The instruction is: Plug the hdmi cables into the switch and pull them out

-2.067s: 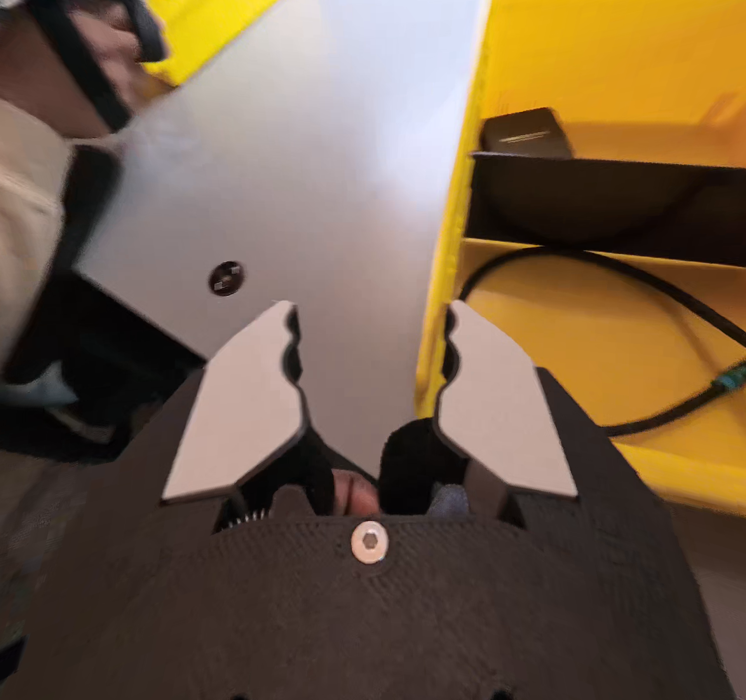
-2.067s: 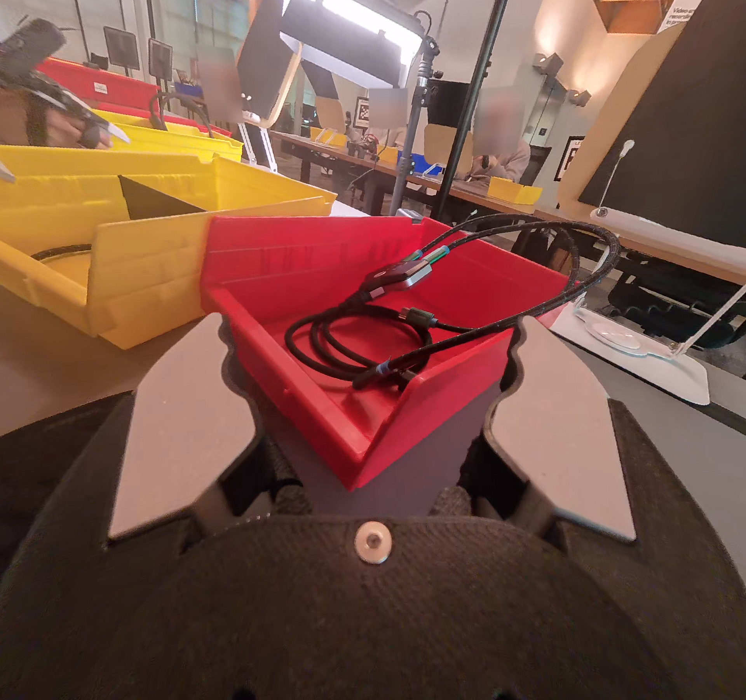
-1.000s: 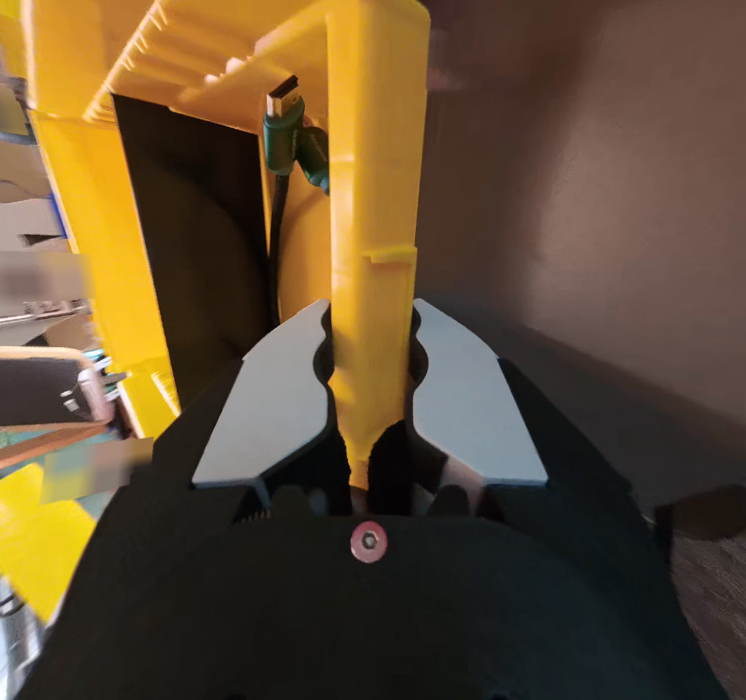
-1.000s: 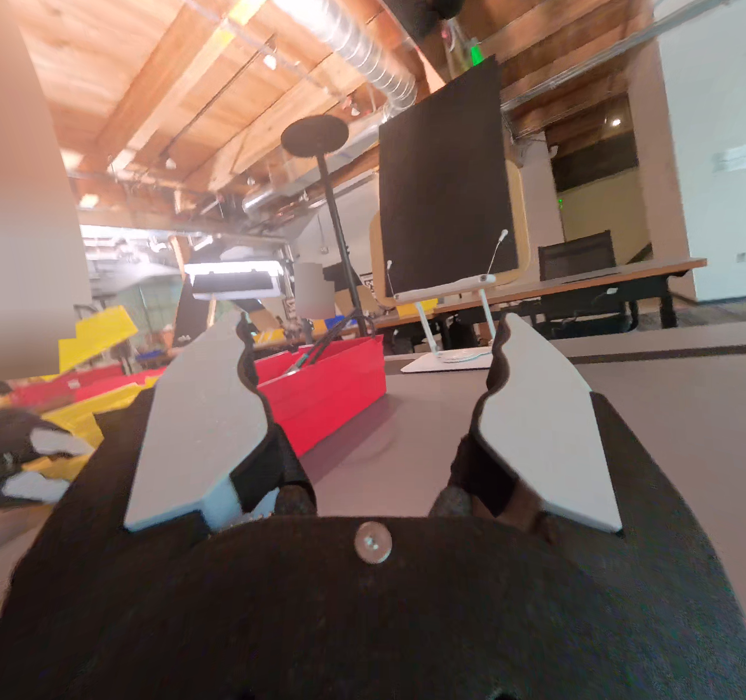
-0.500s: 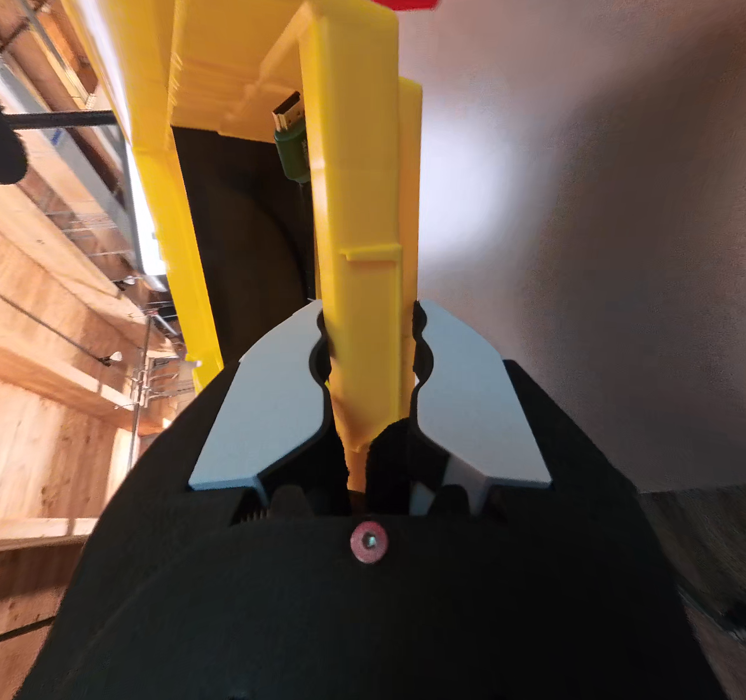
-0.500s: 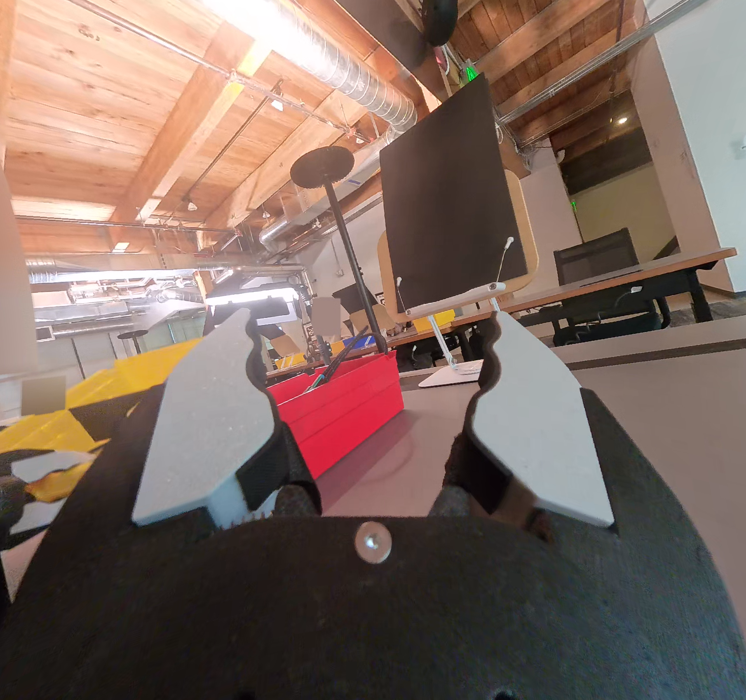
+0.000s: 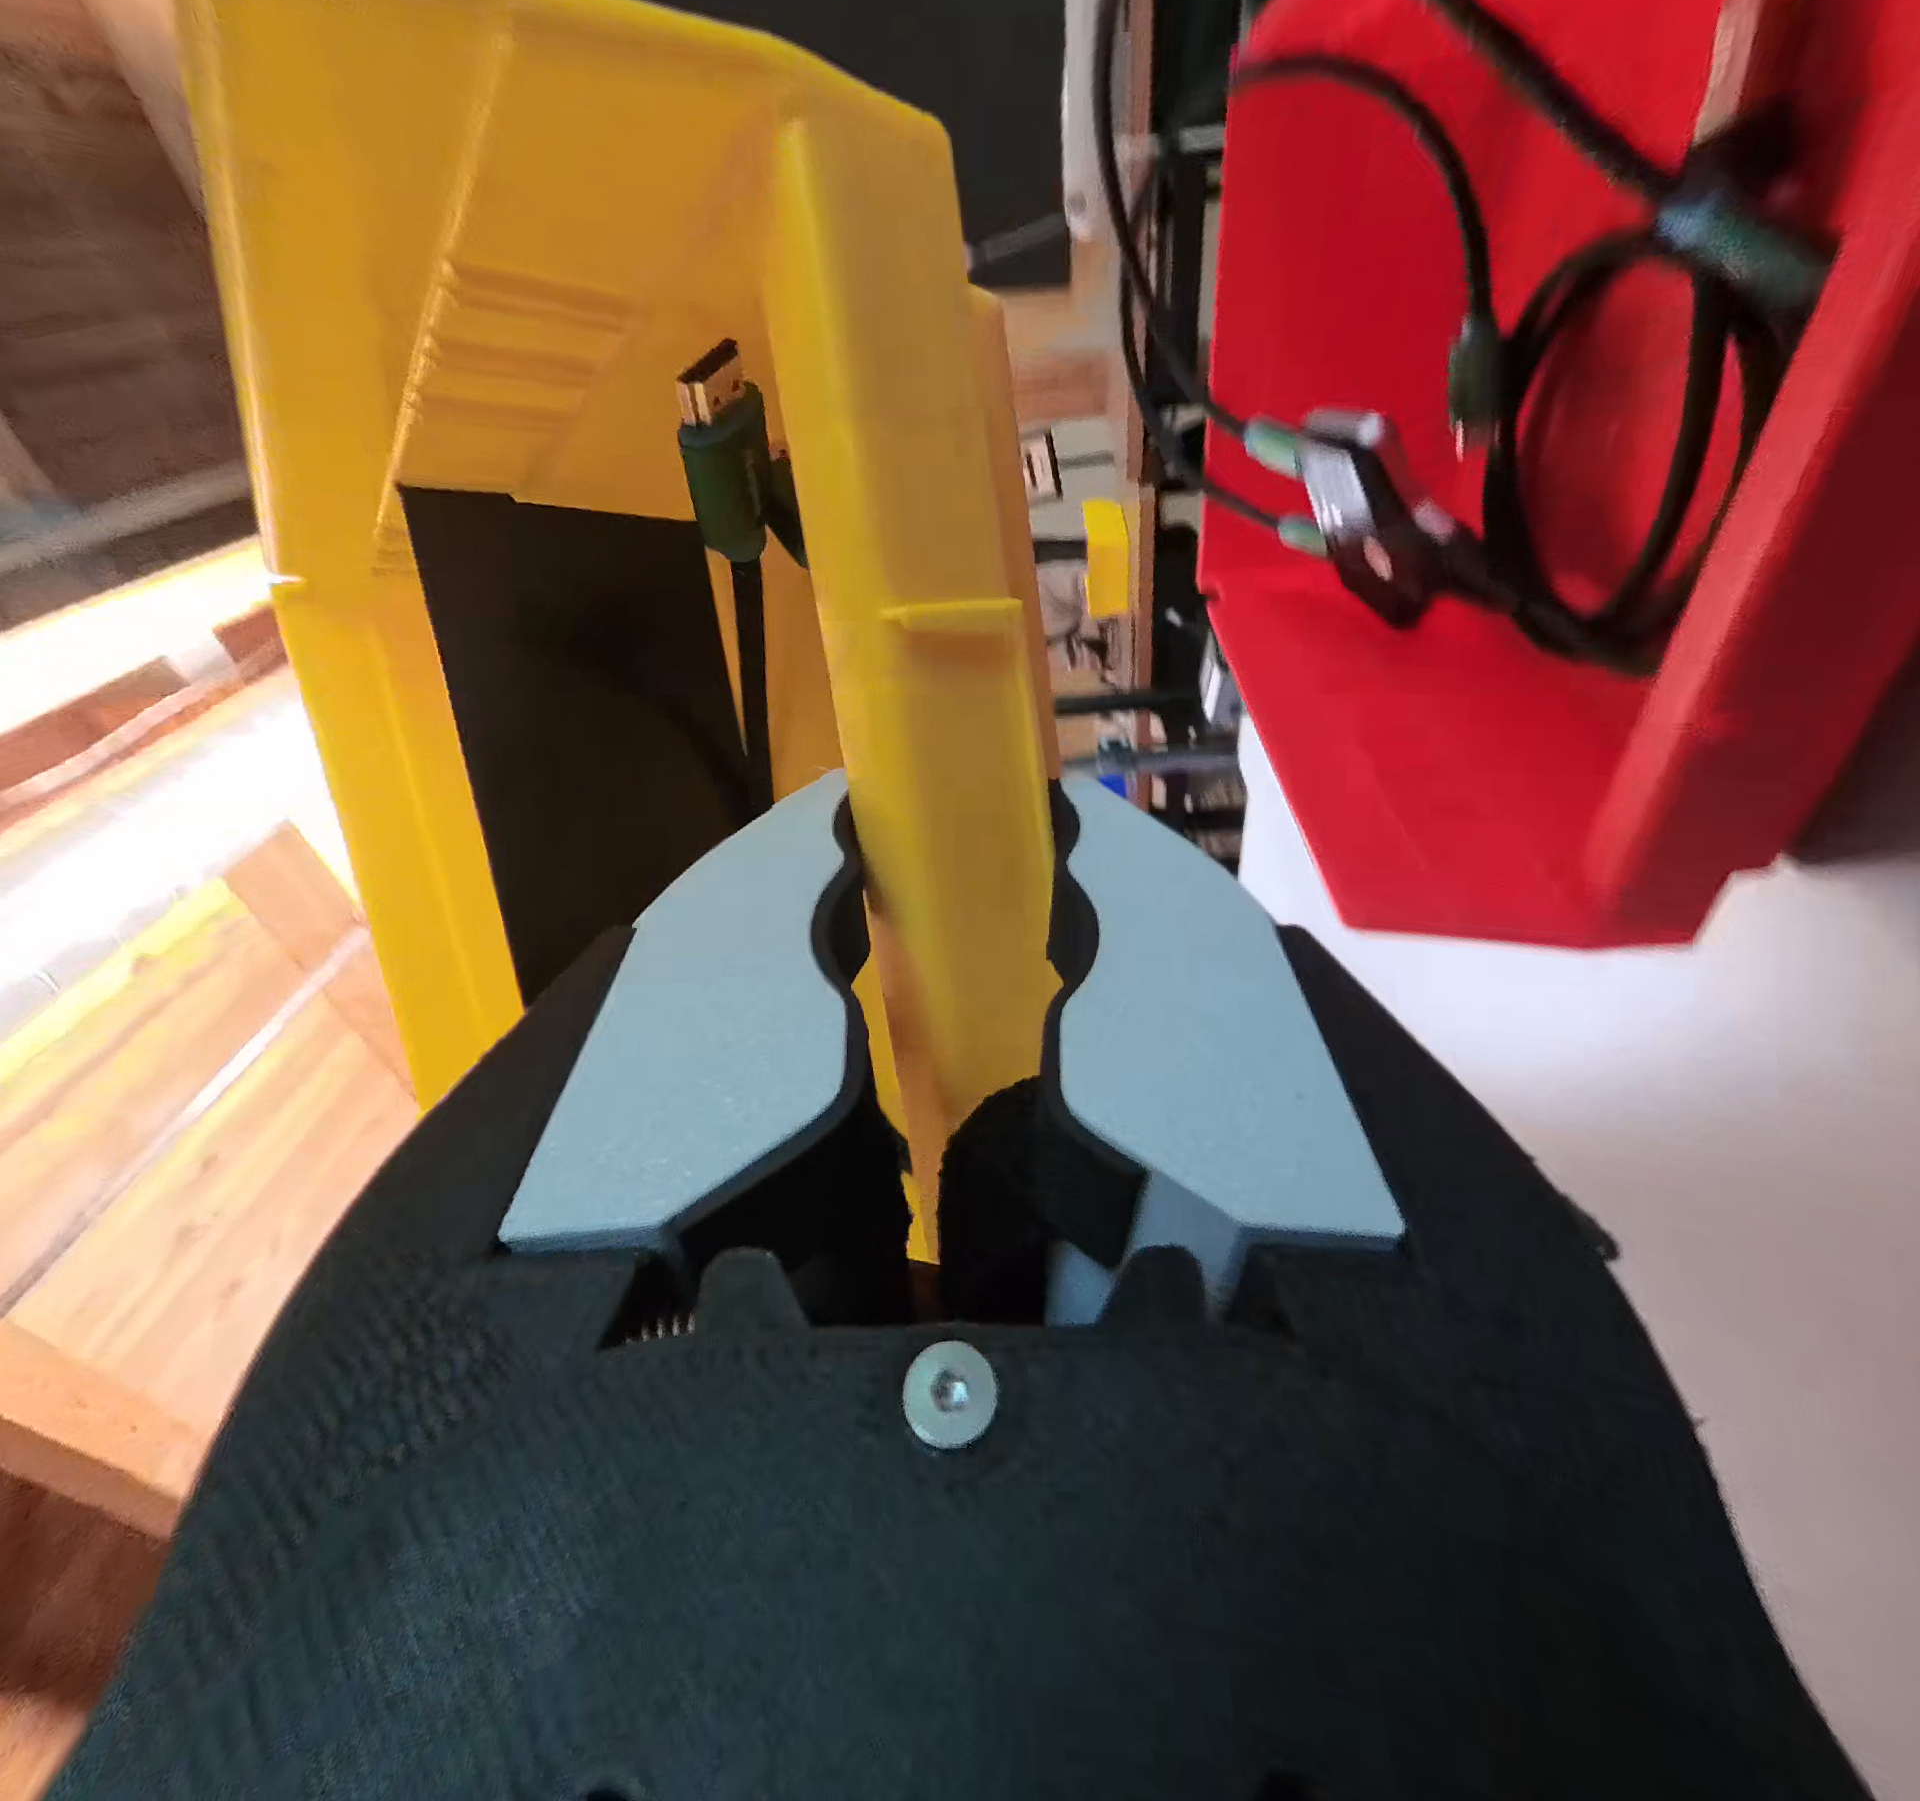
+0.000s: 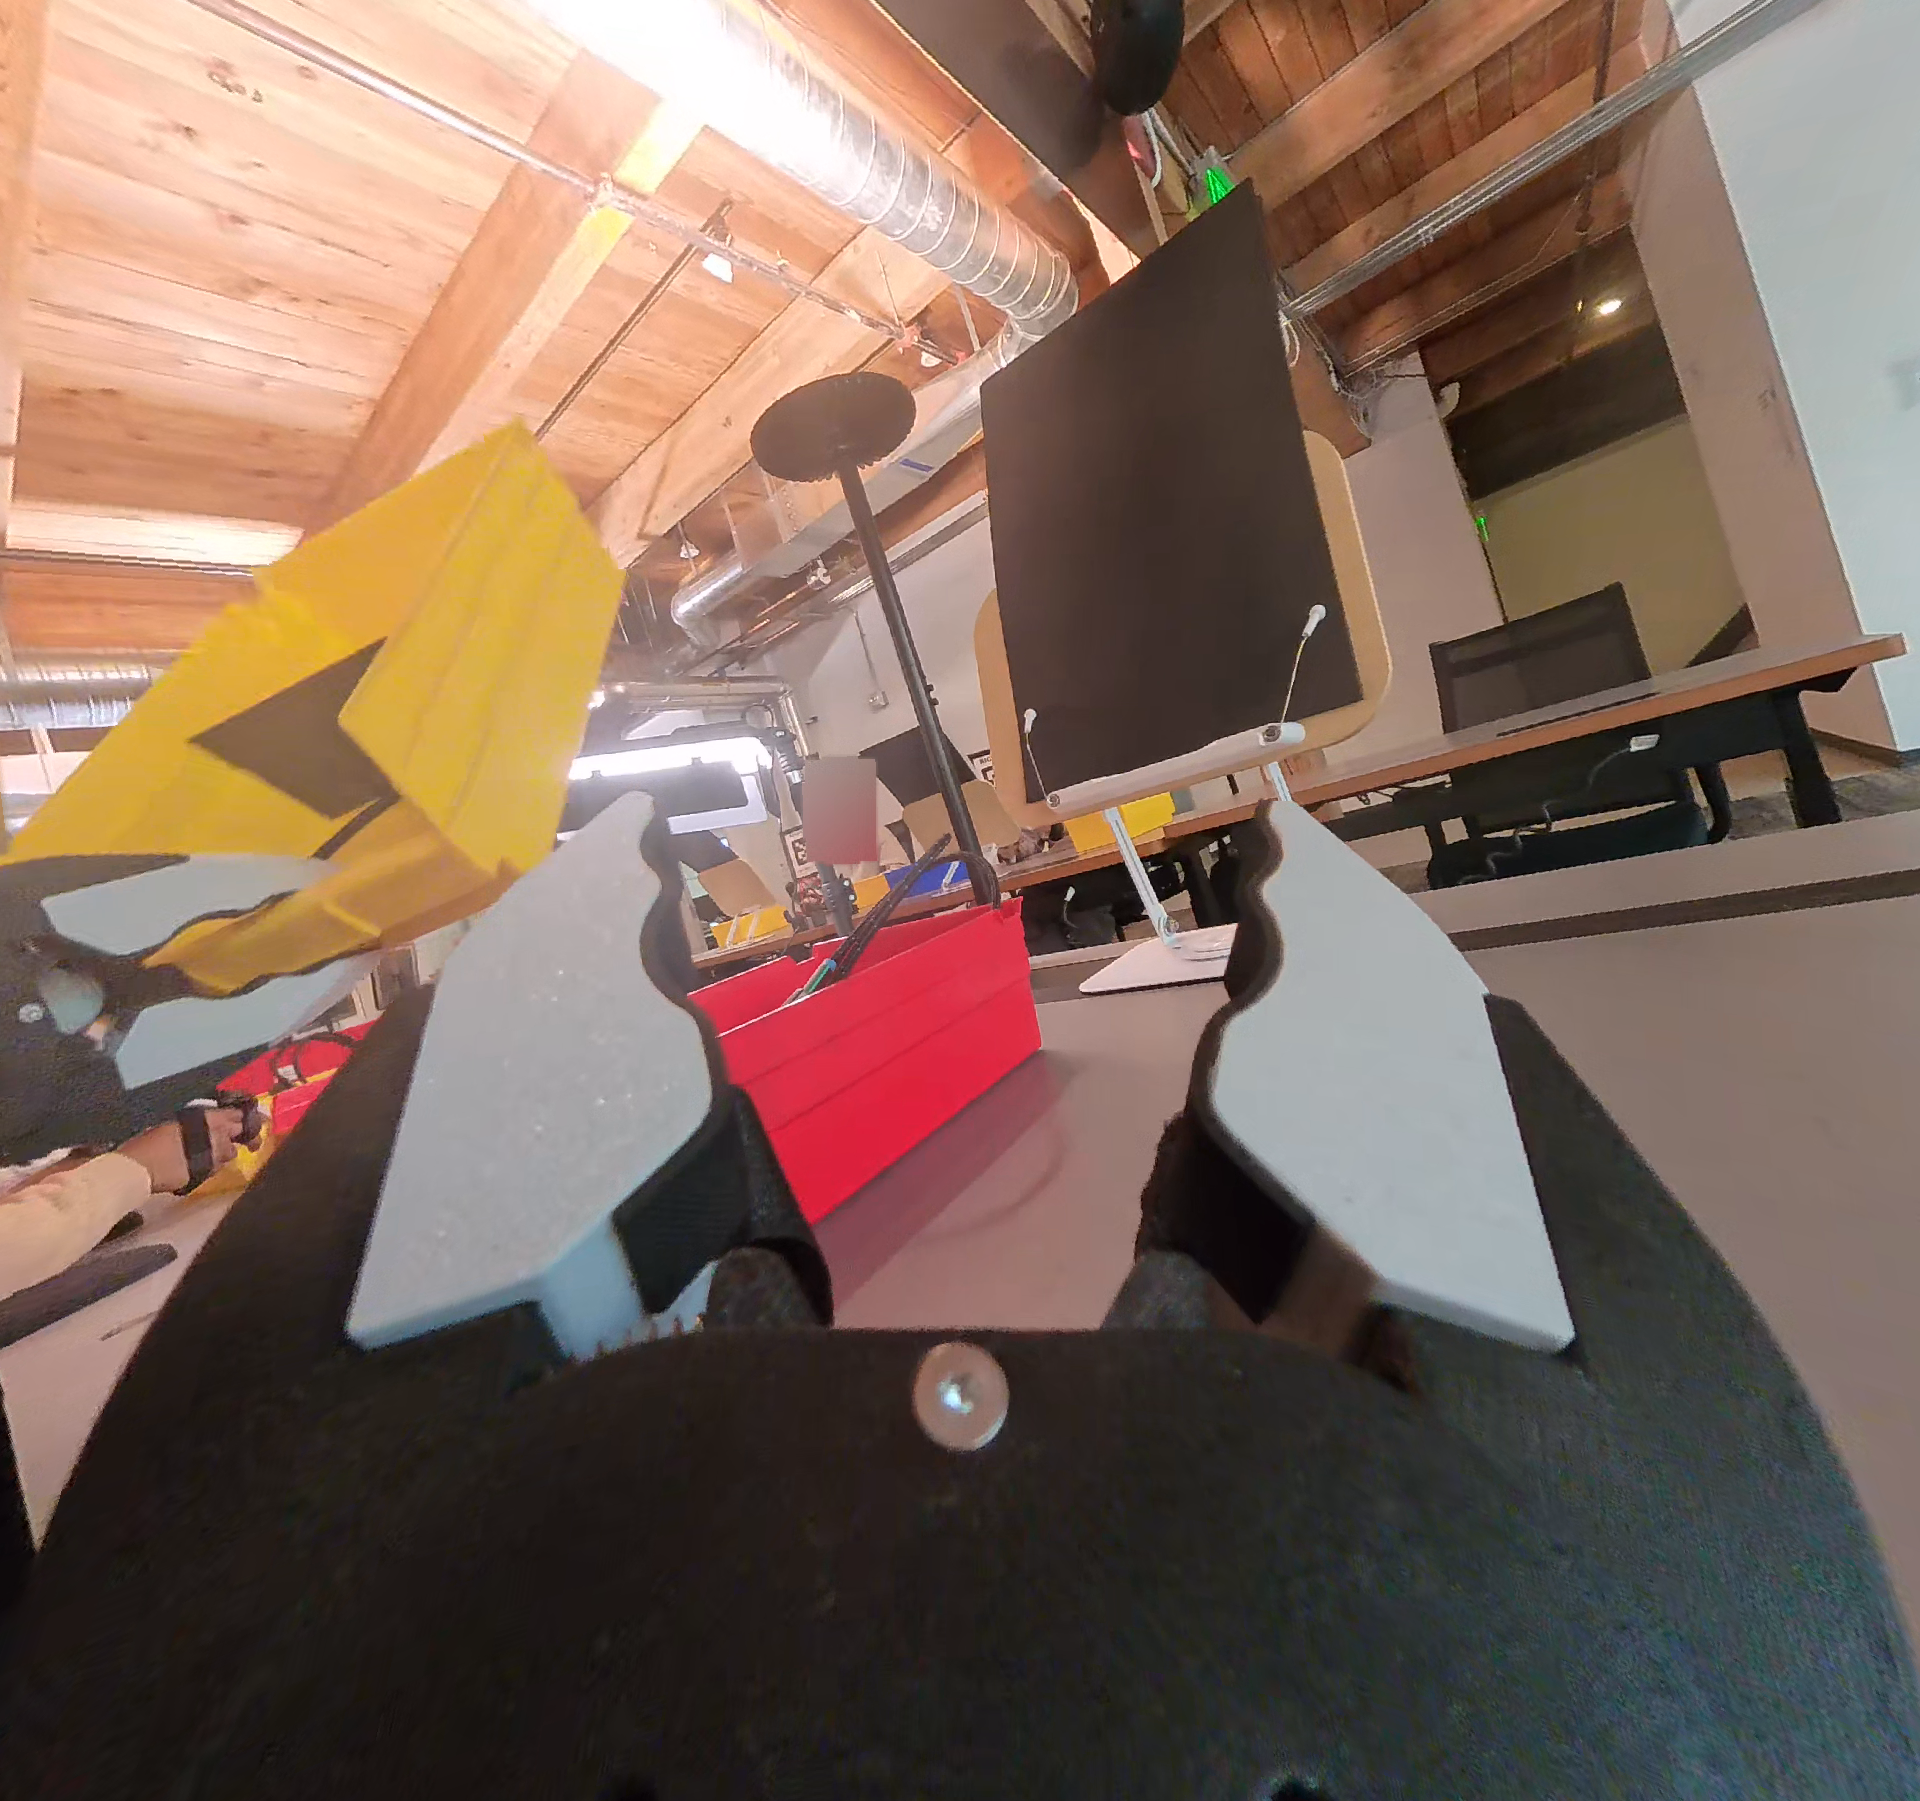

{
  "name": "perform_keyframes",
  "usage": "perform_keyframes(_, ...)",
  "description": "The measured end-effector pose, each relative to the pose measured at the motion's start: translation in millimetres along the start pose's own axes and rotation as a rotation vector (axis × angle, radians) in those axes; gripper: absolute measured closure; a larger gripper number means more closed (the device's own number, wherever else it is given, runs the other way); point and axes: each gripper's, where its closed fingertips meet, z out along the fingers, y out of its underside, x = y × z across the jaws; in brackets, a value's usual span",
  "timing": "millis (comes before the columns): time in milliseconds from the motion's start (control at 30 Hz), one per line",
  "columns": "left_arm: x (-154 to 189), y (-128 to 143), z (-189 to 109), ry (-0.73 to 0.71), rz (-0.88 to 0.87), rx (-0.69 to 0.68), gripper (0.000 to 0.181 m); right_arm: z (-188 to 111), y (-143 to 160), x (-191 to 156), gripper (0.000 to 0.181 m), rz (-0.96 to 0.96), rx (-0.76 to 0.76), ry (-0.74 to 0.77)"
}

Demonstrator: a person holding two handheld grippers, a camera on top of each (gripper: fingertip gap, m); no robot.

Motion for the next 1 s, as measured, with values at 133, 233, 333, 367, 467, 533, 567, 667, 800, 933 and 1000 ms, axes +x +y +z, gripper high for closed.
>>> perform_keyframes(133,-14.0,-69.8,8.1,-0.01,0.035,0.165,0.15,-2.6,-6.6,4.6,0.078,0.019,0.036,0.022)
perform_keyframes(233,-14.3,-122.4,11.1,0.015,0.038,0.272,0.151,-10.1,-22.0,17.0,0.075,0.019,0.122,0.093)
perform_keyframes(333,-8.4,-172.3,13.0,0.05,0.012,0.368,0.151,-22.0,-40.6,28.3,0.075,0.012,0.225,0.163)
perform_keyframes(367,-5.3,-188.6,14.2,0.062,0.004,0.398,0.151,-25.8,-45.5,30.6,0.075,0.012,0.253,0.176)
perform_keyframes(467,7.9,-235.5,17.6,0.105,0.001,0.47,0.152,-34.7,-56.3,35.5,0.076,0.018,0.317,0.204)
perform_keyframes(533,21.1,-265.6,18.1,0.149,-0.01,0.517,0.152,-40.3,-62.4,37.7,0.078,0.01,0.353,0.219)
perform_keyframes(567,28.9,-279.7,17.8,0.18,-0.021,0.538,0.152,-42.9,-65.2,37.9,0.08,0.002,0.369,0.224)
perform_keyframes(667,54.8,-313.9,15.0,0.287,-0.056,0.585,0.151,-49.4,-72.2,39.4,0.08,-0.021,0.406,0.242)
perform_keyframes(800,86.5,-336.3,13.9,0.388,-0.058,0.597,0.152,-54.1,-76.0,42.3,0.081,-0.013,0.431,0.252)
perform_keyframes(933,100.0,-336.4,13.4,0.43,-0.065,0.593,0.152,-55.5,-76.4,45.2,0.085,0.007,0.437,0.255)
perform_keyframes(1000,98.2,-330.7,14.8,0.416,-0.066,0.579,0.151,-55.2,-75.9,45.8,0.085,0.016,0.436,0.254)
